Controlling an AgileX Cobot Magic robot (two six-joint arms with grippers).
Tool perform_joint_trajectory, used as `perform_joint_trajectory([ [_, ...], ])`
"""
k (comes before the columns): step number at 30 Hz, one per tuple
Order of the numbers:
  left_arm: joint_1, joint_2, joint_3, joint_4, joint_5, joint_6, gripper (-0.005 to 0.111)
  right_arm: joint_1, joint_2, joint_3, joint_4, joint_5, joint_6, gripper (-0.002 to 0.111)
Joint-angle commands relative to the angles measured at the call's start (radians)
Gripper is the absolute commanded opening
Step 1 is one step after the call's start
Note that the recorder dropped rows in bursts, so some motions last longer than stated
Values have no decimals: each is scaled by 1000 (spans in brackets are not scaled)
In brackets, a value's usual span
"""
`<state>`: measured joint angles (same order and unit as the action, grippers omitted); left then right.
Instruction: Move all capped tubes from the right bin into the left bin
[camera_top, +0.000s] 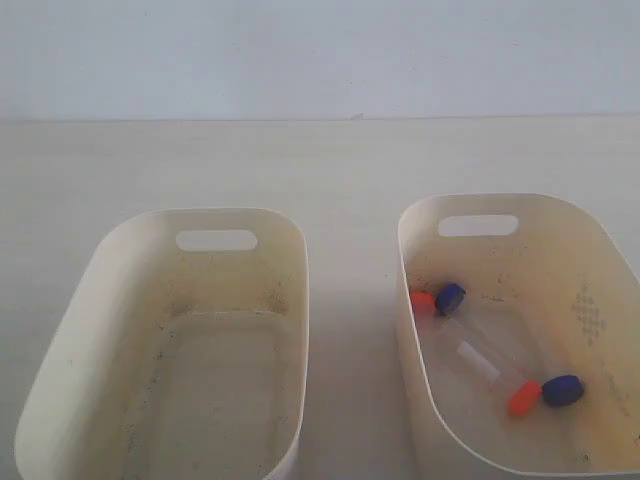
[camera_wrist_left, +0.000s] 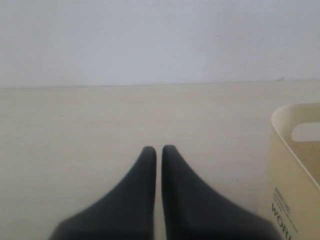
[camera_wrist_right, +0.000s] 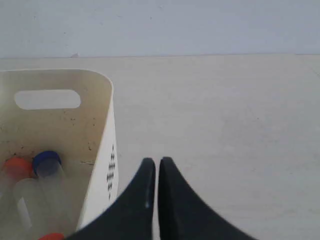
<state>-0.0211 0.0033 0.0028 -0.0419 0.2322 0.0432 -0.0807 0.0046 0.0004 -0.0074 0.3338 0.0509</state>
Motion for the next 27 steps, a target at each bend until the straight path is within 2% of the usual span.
perform_joint_trajectory([
  [1,1,-3,-3,2,-7,-8,4,-8,-5,0,-1,-9,-5,2],
  [18,1,-3,-3,2,-7,-8,4,-8,-5,0,-1,-21,-12,2],
  [20,1,-3,-3,2,-7,-8,4,-8,-5,0,-1,-77,-16,2],
  [27,1,-3,-3,2,-7,-8,4,-8,-5,0,-1,-470,-14,2],
])
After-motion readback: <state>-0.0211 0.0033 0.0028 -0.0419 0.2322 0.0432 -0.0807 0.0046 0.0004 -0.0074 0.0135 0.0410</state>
